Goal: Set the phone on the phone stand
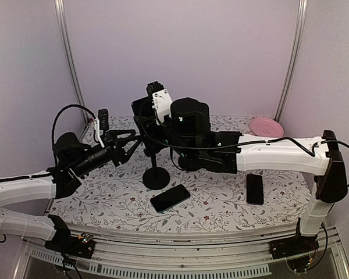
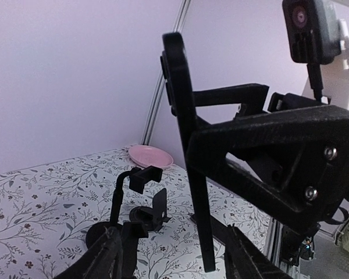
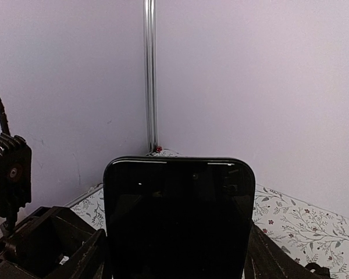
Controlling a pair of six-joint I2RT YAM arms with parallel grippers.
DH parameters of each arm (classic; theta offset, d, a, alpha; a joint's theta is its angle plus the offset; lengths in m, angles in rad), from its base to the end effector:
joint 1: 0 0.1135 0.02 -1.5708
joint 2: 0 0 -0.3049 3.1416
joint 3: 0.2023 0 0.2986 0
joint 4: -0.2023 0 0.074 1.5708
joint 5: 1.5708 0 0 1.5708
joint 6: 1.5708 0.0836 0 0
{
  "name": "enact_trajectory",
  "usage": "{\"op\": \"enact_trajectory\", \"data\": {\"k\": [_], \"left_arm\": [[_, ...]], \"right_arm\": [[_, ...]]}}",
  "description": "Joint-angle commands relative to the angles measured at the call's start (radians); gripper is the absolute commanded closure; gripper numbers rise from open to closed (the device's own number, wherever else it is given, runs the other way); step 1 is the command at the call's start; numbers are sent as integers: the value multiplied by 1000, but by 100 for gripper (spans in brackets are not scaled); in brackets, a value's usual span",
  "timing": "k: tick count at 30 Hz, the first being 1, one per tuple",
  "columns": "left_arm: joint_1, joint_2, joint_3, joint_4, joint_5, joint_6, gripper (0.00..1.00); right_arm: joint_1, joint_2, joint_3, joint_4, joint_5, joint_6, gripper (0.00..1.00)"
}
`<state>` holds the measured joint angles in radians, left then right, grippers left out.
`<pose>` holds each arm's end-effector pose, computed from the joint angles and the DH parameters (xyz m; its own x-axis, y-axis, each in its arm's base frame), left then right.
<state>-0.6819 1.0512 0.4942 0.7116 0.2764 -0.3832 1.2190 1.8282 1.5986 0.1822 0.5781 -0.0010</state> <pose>0.2195 -0.2076 0.2982 -0.1941 -0.3057 -0.9321 0.8012 0.4988 -0.3304 0.2289 0.4911 0.3934 -0.0157 -0.0453 -0.9989 -0.5981 0.8009 -0.0269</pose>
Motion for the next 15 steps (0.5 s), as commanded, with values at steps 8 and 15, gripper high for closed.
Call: {"op": "enact_trajectory", "data": {"k": [8,15], "left_arm": [[-28,102,115,-66,-81,-17,60],[-28,130,138,-78,-82,-25,80]], "right_arm": [[27,-24,52,-11,-21,64,67],[30,-36,54,-28,-55,91,66]]}}
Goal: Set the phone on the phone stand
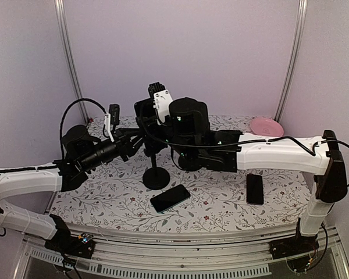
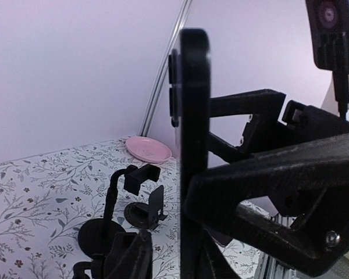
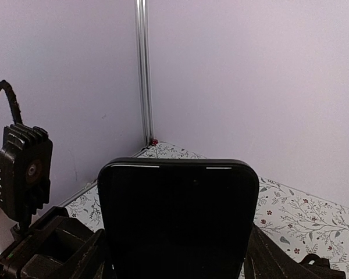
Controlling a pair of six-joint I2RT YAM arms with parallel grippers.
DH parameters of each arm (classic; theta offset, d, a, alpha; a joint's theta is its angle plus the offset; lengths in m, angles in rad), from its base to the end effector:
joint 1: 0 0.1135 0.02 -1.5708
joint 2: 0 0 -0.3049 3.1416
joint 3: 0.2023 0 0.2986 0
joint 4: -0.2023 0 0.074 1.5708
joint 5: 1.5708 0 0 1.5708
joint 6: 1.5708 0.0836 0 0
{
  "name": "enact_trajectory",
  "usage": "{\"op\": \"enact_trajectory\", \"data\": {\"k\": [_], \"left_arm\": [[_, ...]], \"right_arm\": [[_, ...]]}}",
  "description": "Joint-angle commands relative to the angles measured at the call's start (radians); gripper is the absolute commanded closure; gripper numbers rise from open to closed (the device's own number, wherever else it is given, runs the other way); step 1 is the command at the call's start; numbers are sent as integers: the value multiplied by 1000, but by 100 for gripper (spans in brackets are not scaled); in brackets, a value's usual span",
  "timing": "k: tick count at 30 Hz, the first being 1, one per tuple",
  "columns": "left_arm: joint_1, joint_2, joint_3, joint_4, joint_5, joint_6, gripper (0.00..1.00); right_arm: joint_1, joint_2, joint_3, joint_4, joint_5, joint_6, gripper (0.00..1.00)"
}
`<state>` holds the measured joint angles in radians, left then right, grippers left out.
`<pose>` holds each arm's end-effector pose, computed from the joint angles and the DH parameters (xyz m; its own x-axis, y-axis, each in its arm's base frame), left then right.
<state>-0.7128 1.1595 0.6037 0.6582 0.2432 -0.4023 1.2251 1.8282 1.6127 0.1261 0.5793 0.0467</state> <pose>0.2384 -0.2327 0.3055 -0.2483 -0.2877 -0.9250 0.7811 0.5053 -0.3668 0.2259 0.4921 0.3916 -0.0583 -0.0467 -0.9972 -0.6005 0.7996 -0.0023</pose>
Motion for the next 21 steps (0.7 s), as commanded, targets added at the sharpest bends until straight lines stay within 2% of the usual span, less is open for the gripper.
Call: {"op": "enact_trajectory", "data": {"k": [1,3,5,7,9,11,15,21], "left_arm": [[3,24,28,-23,-48,-8,86],[3,26,28,-20,-50,-13,98],[3,23,23,-11,-50,-18,100],[3,12,13,9,-53,-28,100],[6,-10,-6,43,-62,-46,100],[16,-32,-23,72,-59,-64,100],[52,-77,-55,132,-6,-117,100],[82,-131,-76,243,145,-196,100]], "right_arm": [[24,-38,41,24,-60,45,66],[24,-43,42,19,-69,49,65],[25,-50,42,11,-85,54,58],[24,-55,47,-10,-96,61,42],[24,-68,44,-33,-103,67,20],[17,-99,22,-49,-129,74,2],[-36,-224,-96,-34,-266,124,1],[-130,-411,-360,104,-618,218,1]]}}
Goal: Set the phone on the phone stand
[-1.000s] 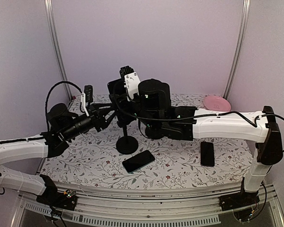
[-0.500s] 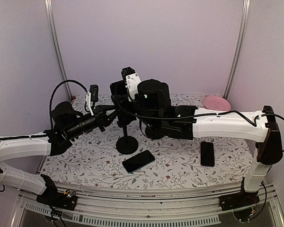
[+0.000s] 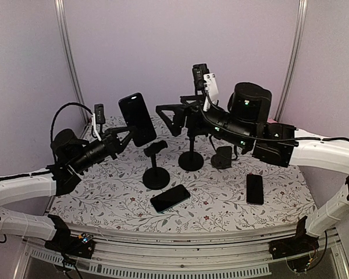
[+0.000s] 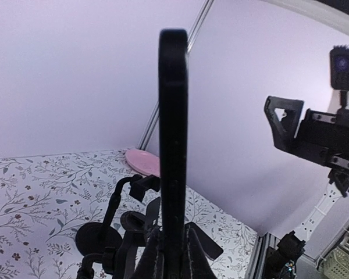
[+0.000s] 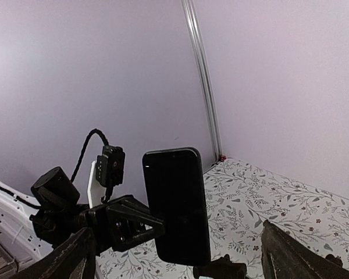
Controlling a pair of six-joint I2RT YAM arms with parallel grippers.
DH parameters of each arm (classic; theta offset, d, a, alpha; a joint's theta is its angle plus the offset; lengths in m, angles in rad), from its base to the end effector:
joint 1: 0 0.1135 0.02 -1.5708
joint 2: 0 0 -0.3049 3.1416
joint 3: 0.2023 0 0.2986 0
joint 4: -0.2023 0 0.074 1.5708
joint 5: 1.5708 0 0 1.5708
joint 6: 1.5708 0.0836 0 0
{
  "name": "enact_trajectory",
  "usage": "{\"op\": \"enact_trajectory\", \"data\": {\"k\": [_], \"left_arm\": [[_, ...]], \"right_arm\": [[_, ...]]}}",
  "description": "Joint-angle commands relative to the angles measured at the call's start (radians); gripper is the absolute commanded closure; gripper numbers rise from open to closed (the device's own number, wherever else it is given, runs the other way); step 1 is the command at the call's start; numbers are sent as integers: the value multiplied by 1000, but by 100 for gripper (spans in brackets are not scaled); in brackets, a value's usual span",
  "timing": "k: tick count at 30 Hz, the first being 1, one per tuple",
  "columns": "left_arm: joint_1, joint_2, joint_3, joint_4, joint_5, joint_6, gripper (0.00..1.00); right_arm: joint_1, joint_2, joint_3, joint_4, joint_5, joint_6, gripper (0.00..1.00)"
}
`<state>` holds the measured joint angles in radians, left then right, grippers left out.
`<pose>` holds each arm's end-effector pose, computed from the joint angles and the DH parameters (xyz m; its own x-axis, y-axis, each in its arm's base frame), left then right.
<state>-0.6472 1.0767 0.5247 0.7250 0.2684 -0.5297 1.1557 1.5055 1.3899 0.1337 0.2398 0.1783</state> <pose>0.2325 -0.2035 0.3062 -0.2805 -0.3986 -0.8731 0.7509 0.4754 -0.4583 0.2008 0.4063 0.4464 -0.1335 0.1243 -0.9832 -0.7818 0.5965 0.1816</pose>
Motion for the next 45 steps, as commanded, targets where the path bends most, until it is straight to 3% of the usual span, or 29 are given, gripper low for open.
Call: {"op": "enact_trajectory", "data": {"k": [1,7,11,15,23,34,37,41,45], "left_arm": [[17,-53,6,191,157,-84,100],[17,-55,-11,336,245,-226,100],[15,-47,-9,394,259,-269,100],[12,-31,-4,413,274,-278,100],[1,6,0,480,302,-315,100],[-9,30,-16,525,312,-332,100],[-11,34,-11,529,333,-335,100],[-9,30,-9,526,352,-331,100],[15,-8,10,427,365,-286,72]], "right_arm": [[-72,-108,-167,124,-322,111,1],[-93,-129,-267,243,-492,176,15],[-93,-95,-287,315,-548,252,17],[-94,-50,-278,375,-586,295,21],[-94,55,-205,430,-659,322,38],[-94,101,-189,498,-678,359,79],[-94,116,-153,496,-689,368,96],[-95,120,-152,493,-701,368,98],[-97,100,-173,477,-726,359,98]]}}
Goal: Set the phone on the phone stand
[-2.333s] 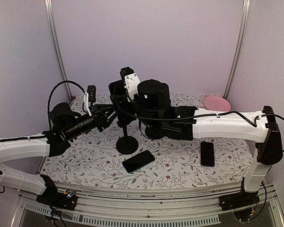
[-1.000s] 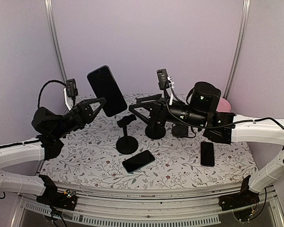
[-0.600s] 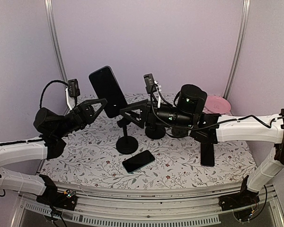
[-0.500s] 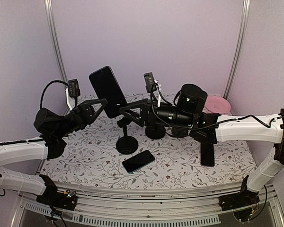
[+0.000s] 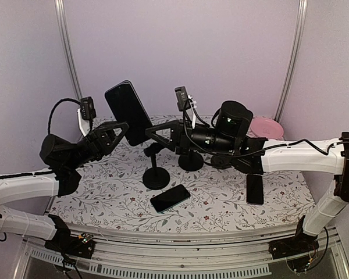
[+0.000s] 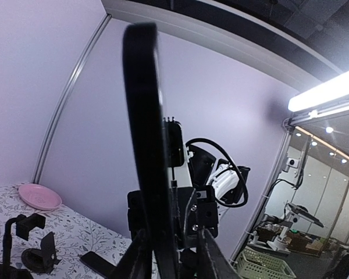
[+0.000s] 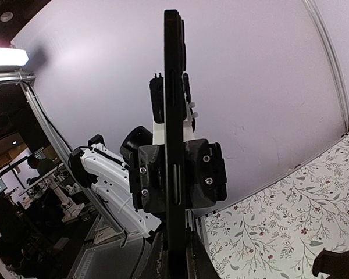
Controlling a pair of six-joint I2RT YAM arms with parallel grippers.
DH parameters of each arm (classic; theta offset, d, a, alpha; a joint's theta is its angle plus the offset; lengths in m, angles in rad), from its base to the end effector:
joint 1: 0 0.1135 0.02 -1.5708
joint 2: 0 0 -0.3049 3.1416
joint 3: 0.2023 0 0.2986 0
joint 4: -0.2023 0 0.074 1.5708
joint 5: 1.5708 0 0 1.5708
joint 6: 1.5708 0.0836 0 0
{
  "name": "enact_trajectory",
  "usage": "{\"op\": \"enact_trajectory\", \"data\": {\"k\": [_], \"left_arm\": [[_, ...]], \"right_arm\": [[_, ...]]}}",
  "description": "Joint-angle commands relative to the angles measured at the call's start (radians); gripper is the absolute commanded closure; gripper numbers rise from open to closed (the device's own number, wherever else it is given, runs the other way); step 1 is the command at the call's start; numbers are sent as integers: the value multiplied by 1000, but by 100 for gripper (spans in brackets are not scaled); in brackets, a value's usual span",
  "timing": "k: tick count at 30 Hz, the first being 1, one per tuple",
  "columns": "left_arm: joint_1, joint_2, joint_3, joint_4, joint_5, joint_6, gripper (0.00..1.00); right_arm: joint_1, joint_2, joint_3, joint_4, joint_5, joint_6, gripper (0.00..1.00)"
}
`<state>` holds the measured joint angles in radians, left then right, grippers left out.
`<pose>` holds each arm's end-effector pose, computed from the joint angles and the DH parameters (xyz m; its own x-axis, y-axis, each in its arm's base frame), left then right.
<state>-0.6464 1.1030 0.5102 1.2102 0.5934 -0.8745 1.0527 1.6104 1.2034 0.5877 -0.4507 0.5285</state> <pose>0.1918 -0.2032 0.3549 -0.3660 -0.5207 -0.7713 0.9083 -0.0192 -0.4179 0.2017 0.4274 0.3843 -0.4245 0.1719 -0.8890 -0.9034 -0.0152 0.4284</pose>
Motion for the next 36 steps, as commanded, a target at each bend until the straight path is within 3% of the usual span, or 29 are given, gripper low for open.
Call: {"op": "enact_trajectory", "data": {"k": [1,3,10,15,20,27,36], "left_arm": [[22,-44,30,-83,40,70,65],[38,-59,42,-122,45,87,60],[59,-45,83,-181,83,104,70],[60,-26,90,-191,106,94,69],[60,-21,72,-157,85,79,67],[59,41,64,-44,86,21,79],[59,64,78,-13,63,7,80]], "right_arm": [[5,-12,1,22,-41,6,98],[-1,-23,-31,22,-64,4,98],[-8,-35,-80,39,-115,-11,98],[-37,-64,-131,115,-103,29,98],[-42,-63,-133,146,-108,31,98],[-42,-41,-124,215,-110,54,98],[-43,-13,-125,209,-105,51,98]]}}
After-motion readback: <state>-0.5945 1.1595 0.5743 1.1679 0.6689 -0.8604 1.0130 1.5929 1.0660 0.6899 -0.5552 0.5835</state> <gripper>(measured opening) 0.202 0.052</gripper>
